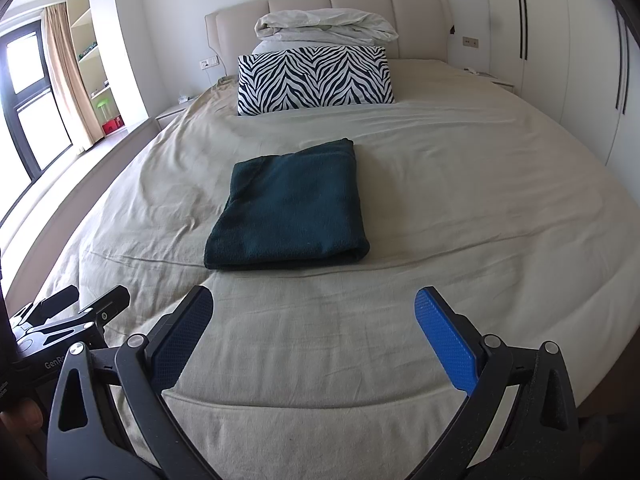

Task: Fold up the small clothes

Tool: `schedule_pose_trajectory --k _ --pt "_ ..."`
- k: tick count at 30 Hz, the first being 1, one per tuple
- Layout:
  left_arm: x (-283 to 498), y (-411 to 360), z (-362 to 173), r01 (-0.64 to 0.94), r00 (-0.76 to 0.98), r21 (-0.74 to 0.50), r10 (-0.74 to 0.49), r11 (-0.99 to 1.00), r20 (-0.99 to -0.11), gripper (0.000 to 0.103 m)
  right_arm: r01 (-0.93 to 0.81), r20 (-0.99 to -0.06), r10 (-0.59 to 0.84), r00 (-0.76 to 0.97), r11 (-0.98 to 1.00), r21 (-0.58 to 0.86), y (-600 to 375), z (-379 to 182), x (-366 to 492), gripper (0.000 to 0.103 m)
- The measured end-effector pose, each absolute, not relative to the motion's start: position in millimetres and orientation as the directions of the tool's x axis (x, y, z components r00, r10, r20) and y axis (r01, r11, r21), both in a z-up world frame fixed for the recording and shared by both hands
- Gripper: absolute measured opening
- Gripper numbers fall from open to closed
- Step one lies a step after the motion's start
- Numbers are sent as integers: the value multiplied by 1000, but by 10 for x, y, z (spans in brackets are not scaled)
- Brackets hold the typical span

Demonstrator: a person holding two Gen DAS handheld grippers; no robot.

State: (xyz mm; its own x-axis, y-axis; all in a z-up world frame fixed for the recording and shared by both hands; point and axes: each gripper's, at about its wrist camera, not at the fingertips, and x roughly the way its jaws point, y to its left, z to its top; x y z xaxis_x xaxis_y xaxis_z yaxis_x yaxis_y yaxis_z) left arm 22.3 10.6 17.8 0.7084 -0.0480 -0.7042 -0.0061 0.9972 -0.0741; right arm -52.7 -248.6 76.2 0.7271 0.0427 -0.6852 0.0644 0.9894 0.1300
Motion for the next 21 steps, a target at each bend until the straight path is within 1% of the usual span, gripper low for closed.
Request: schedule_pose_trajectory --k 21 --pt "196 76 123 3 701 -83 -61 997 -711 103 63 -687 45 726 989 131 -2482 738 -545 103"
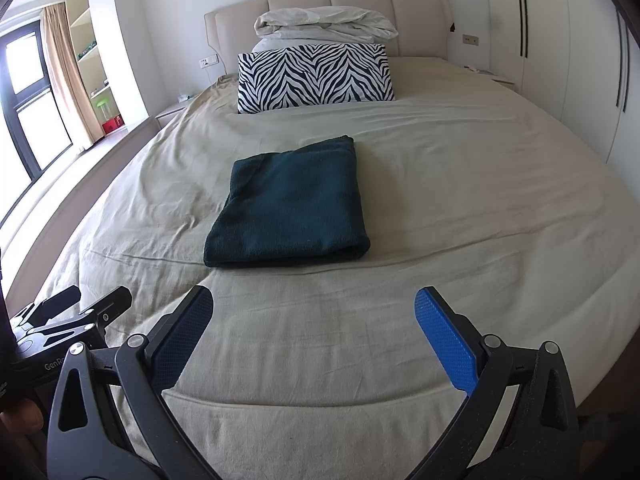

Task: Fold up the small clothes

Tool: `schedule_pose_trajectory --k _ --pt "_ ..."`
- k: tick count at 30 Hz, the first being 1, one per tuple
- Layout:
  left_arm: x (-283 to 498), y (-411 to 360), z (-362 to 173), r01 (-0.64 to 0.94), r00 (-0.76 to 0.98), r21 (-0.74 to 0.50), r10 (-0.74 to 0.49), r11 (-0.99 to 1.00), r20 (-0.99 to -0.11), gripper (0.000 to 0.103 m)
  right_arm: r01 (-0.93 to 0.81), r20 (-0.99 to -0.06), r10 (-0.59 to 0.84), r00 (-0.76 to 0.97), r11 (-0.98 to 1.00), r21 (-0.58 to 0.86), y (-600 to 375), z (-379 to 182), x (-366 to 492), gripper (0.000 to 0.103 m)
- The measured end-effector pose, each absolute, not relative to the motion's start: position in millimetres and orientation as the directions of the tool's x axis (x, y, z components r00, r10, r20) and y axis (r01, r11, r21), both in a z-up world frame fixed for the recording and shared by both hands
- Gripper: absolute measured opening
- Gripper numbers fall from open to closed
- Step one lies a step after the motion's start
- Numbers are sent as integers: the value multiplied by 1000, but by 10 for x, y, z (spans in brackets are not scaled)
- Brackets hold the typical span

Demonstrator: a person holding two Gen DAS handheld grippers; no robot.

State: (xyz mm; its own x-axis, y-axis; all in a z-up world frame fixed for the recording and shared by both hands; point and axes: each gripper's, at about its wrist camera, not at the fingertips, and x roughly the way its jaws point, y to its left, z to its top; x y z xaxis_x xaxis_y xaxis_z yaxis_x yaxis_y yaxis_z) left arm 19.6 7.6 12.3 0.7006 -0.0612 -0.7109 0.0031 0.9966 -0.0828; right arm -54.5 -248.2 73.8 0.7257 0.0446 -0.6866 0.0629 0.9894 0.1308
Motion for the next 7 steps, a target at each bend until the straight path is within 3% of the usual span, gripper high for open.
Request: schedule_pose_trajectory --k 7 --pt "208 77 130 16 708 -73 -63 997 -703 103 64 -687 44 725 989 131 -2489 742 -545 103"
